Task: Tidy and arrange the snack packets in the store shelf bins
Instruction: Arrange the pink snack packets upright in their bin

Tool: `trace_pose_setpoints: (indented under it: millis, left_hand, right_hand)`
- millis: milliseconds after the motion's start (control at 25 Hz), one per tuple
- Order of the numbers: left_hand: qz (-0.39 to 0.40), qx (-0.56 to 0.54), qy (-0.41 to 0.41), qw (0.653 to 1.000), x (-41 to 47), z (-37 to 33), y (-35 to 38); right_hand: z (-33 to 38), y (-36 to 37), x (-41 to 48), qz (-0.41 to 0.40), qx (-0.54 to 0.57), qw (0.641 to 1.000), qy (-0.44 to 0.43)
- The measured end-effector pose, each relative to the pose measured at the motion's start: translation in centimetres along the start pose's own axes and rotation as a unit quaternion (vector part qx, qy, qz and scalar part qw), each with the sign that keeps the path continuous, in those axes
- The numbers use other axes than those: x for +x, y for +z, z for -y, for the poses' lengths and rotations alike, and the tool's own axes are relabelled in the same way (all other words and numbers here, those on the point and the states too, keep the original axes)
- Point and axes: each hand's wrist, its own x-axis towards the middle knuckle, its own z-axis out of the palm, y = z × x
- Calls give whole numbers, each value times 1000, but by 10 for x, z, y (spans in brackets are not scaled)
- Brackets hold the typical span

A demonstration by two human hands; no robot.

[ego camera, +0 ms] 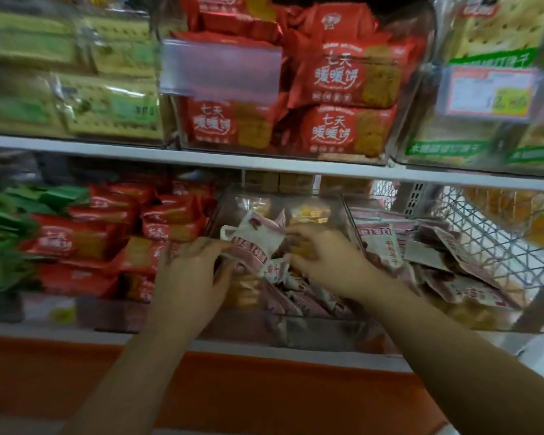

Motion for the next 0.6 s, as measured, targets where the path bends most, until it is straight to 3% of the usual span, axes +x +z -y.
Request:
trace_pose_setpoints:
  millis: [360,600]
  left_hand:
    - [26,-72,46,996,-3,26,1]
    - [58,-92,41,993,0,38,1]
  right_hand:
    - [0,13,83,171,47,978,106]
    - [3,13,76,144,51,988,34]
